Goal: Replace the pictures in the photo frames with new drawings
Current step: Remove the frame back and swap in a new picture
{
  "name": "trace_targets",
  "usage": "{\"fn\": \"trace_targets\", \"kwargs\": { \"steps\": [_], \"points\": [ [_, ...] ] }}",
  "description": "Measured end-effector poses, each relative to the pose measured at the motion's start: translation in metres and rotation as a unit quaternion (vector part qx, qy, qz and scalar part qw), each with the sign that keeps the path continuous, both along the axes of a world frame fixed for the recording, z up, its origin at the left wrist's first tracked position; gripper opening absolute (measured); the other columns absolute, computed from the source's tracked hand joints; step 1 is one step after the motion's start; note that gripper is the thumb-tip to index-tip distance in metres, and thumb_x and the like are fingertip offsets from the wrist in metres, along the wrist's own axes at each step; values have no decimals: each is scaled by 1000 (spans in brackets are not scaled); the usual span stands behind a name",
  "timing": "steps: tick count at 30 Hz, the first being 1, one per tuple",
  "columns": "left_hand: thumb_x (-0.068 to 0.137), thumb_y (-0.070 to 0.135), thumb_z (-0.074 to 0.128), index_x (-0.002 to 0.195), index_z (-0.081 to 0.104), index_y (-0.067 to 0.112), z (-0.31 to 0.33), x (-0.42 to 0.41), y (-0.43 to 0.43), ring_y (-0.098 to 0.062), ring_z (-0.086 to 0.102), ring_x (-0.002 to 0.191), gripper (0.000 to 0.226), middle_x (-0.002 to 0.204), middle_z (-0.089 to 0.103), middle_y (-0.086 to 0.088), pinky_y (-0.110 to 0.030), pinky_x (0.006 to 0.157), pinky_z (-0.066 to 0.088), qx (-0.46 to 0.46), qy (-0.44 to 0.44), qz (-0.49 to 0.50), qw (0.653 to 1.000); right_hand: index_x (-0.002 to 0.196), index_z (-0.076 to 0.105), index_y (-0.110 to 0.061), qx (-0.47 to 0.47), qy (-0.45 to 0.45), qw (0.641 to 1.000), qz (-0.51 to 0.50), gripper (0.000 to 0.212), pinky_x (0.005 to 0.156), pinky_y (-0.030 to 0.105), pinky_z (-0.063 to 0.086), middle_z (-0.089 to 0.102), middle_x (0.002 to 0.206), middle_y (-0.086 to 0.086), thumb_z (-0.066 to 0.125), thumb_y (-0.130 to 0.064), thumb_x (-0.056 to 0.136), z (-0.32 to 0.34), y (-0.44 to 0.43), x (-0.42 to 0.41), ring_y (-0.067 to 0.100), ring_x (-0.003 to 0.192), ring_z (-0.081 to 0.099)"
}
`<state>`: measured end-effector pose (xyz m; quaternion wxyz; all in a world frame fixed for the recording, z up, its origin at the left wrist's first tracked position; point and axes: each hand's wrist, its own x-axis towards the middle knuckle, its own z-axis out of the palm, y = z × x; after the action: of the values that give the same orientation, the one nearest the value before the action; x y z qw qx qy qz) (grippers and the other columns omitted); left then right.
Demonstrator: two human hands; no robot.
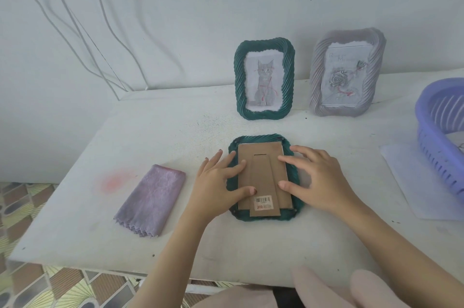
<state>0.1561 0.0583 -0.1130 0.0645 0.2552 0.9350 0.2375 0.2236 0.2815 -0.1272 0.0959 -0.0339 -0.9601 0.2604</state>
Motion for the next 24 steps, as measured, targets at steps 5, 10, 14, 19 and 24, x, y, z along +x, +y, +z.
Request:
{"fn": "trace_targets", "kwargs": {
  "steps": [5, 10, 14, 19, 24],
  "points": [
    [69, 69, 53, 131, 48, 34, -3, -2, 1, -12, 10, 143, 72, 151, 26, 10, -29, 114, -2, 35, 14, -12, 999, 122, 55, -41, 1, -8, 1000, 14, 69, 98, 29, 22, 45, 138, -10, 42, -75, 63, 1, 3, 0, 17, 123, 39],
    [77, 43, 70, 104, 70, 29, -6, -13, 7, -18, 26, 139, 31, 139, 49, 2, -29, 110, 16, 114, 38, 59, 991, 108, 68, -31, -46, 34, 998, -5, 37, 96, 35, 30, 54, 125, -3, 66, -50, 76, 1, 0, -6, 21, 112, 47],
    [75, 27, 75, 86, 73, 25, -7, -21, 13, -20, 30, 136, 11, 132, 54, 2, -26, 107, 21, 154, 46, 86, 983, 88, 73, -24, -60, 72, 995, -27, 14, 88, 35, 34, 60, 104, 1, 73, -31, 76, 0, -3, -20, 25, 99, 53],
    [76, 39, 72, 128, 52, 33, -4, -28, 10, -18, 9, 143, 56, 152, 26, -2, -35, 115, 12, 101, 5, 85, 991, 106, 67, -27, -34, 54, 997, -40, 35, 90, 30, 30, 57, 113, 1, 74, -35, 73, 2, 2, -28, 26, 108, 47],
    [76, 49, 67, 137, 35, 42, 0, -37, 8, -20, -12, 144, 69, 158, -2, -6, -43, 117, 1, 47, -51, 70, 995, 136, 40, -37, 10, -48, 998, -47, 70, 108, 36, 17, 28, 150, 4, 66, -54, 74, 8, 12, -36, 27, 133, 22]
  ]
}}
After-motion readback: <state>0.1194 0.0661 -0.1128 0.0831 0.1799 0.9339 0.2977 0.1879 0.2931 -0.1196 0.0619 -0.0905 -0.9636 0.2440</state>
